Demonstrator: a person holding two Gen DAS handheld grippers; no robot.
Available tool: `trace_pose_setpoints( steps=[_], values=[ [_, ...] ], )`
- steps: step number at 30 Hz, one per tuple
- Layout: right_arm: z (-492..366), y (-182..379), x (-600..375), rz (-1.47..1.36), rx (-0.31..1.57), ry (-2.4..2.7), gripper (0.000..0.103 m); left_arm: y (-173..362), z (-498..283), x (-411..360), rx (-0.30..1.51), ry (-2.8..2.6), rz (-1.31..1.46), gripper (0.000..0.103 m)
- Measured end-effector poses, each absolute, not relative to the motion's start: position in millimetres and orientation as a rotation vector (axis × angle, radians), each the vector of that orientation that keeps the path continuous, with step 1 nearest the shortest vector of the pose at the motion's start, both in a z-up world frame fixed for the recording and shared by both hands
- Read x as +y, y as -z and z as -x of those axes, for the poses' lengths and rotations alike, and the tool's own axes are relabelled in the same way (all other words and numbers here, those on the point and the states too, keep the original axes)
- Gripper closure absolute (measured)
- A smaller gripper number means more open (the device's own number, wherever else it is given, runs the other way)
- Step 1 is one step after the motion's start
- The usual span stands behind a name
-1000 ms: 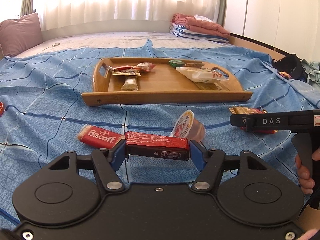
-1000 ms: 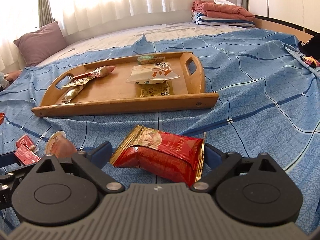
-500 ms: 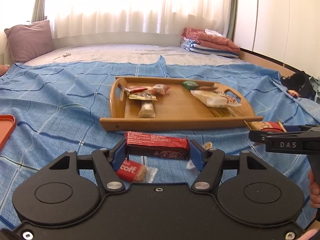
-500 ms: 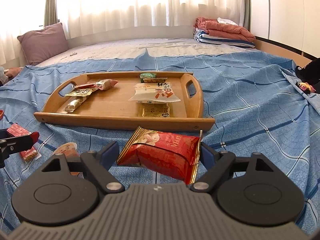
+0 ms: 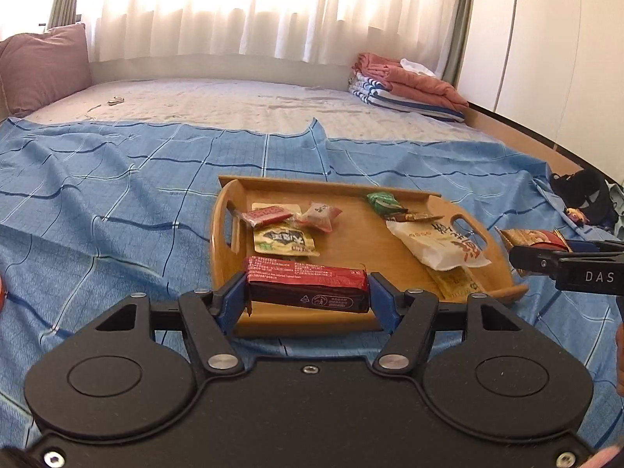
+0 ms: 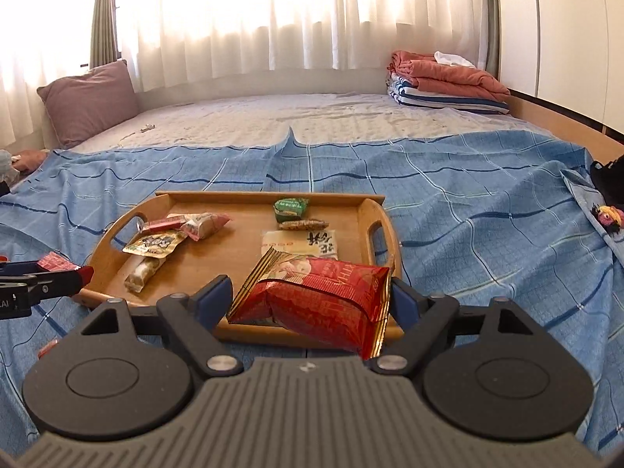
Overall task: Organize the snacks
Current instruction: 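Carry the chocolate bar with the left gripper while the right grasps and lifts the chip bag, then lower both grippers into the tray and open them to release the bar and bag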
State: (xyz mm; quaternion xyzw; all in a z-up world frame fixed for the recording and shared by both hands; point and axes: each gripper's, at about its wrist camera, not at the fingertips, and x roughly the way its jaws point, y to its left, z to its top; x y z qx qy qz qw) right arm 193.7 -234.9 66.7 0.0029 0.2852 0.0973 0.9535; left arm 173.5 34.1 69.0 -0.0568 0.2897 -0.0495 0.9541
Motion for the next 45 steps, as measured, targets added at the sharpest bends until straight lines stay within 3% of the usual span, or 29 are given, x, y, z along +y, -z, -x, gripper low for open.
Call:
trace_pose_setpoints(
  steps=[11,22,45],
  values=[
    [-304.7,-79.8,-220.8,-0.032,0.704,-0.219,0.019,-89.0,-294.9,52.7,0.697,0.048,0.238,0.039],
    [-374.8,-54.8,-189.9,0.037,0.763,-0.219,0.018,-61.0,-394.3,59.8,0.811,-0.034,0.28,0.039],
    [-411.9,-15.2,-176.3,-0.021,0.76,-0.258,0.017,-9.6,-443.0,45.6,0.844,-0.062,0.206,0.039]
  ],
)
